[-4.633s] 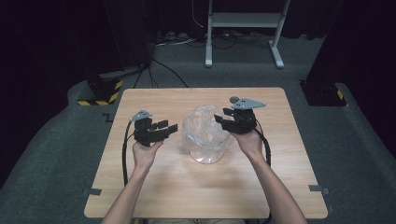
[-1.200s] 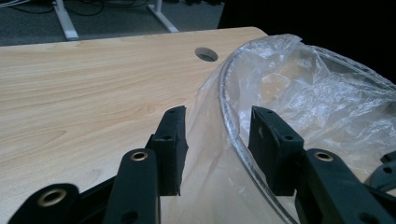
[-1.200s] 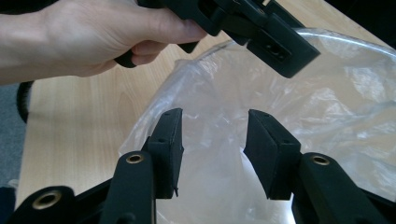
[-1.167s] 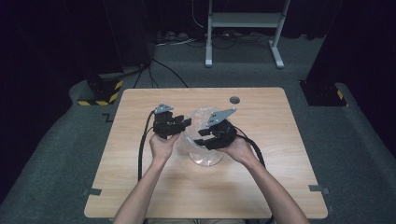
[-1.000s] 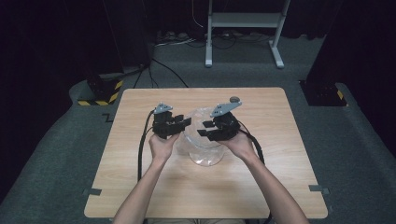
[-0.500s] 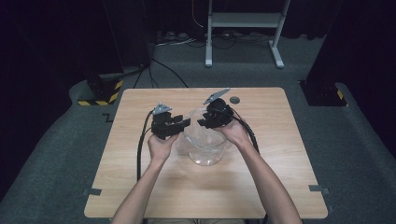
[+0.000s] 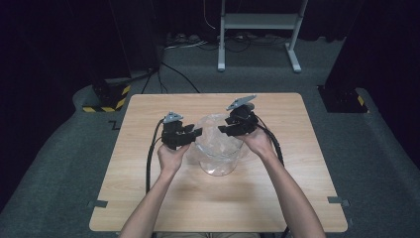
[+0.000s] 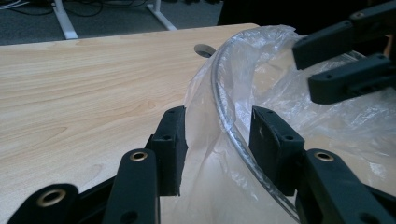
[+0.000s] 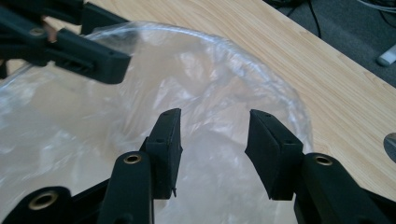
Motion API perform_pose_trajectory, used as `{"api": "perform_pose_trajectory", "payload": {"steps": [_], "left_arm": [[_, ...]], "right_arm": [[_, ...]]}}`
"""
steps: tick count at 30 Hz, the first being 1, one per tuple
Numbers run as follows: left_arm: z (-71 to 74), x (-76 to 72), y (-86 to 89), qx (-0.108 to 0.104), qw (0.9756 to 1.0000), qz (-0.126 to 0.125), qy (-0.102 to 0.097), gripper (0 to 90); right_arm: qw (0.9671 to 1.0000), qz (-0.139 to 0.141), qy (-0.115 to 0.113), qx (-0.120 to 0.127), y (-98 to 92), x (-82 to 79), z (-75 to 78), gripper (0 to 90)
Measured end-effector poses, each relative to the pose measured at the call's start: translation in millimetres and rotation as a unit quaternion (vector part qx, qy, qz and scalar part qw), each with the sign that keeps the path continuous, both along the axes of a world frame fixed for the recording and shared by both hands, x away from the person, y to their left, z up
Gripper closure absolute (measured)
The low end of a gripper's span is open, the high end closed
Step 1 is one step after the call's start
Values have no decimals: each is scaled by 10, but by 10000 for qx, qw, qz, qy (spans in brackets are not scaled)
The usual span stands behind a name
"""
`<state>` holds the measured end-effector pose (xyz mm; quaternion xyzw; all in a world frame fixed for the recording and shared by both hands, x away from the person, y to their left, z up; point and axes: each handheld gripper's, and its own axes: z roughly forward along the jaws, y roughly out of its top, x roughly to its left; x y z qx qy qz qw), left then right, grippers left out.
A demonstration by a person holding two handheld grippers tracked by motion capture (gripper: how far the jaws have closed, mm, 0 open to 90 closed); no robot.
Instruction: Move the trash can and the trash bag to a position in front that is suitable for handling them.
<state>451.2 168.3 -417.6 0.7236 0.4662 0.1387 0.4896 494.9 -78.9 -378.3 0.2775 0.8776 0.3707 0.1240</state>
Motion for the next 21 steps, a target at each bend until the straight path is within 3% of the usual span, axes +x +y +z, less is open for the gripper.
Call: {"api": "perform_pose_trajectory", "payload": {"steps": [5, 12, 19, 21], "left_arm": [[-3, 3, -4, 12, 10000, 2, -2, 561], [1, 1, -3, 26, 10000, 18, -11, 557], [2, 1, -11, 66, 10000, 28, -29, 563], [0, 2, -21, 72, 10000, 29, -17, 565]], "right_arm": [[9999, 70, 0, -88, -76, -88, 6, 542], [9989, 239, -55, -411, -199, -192, 26, 555], [9981, 453, -108, -401, -278, -294, 50, 548], [9983, 485, -155, -301, -269, -300, 51, 546]]}}
